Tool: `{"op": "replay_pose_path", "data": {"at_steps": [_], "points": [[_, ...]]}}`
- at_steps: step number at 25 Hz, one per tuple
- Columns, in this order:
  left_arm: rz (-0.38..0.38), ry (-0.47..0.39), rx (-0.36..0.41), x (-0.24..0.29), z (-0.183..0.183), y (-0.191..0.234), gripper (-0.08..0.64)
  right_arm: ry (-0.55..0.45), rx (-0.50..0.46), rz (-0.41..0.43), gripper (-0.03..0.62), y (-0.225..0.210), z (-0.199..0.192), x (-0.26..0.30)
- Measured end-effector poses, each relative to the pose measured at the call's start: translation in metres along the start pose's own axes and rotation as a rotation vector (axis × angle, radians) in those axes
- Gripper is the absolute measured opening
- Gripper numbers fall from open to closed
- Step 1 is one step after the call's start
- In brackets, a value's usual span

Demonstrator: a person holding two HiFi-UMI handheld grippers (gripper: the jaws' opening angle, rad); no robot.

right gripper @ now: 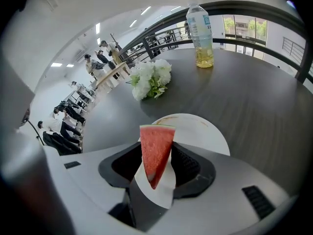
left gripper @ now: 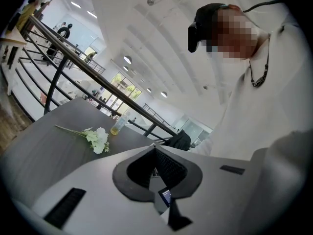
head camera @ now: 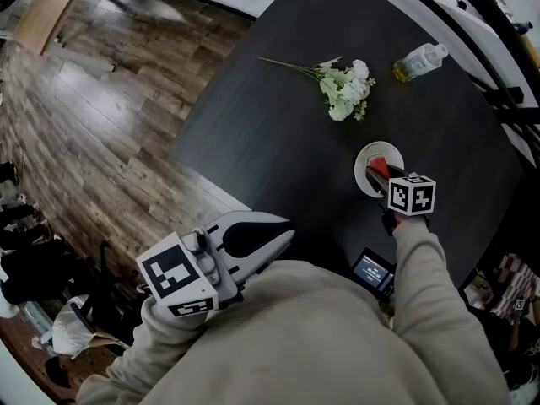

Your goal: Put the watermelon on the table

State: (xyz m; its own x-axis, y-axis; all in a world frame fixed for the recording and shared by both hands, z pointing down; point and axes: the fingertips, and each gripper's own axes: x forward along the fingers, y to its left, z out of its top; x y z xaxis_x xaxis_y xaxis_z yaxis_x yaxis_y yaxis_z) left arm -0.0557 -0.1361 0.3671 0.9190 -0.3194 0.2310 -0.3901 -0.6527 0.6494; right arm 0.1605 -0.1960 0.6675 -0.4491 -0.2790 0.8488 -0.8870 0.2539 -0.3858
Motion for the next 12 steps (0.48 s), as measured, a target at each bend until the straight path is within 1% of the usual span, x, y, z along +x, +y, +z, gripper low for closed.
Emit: {"op": "replay_pose_path", "data": {"at_steps": [5, 12], "points": [[-0.006, 0.002, 0.001, -0.0040, -0.0007, -0.0013, 0.003, 0.010, -0.020, -0.030, 0.196, 0.0026, 0.0006, 0.0029], [-0.015, 0.006, 0.006, -0.0079, -0.0006, -0.0020, 0.003, 0.015, -0.025, -0.046, 0.196, 0.0079, 0.0003, 0.0016]]}}
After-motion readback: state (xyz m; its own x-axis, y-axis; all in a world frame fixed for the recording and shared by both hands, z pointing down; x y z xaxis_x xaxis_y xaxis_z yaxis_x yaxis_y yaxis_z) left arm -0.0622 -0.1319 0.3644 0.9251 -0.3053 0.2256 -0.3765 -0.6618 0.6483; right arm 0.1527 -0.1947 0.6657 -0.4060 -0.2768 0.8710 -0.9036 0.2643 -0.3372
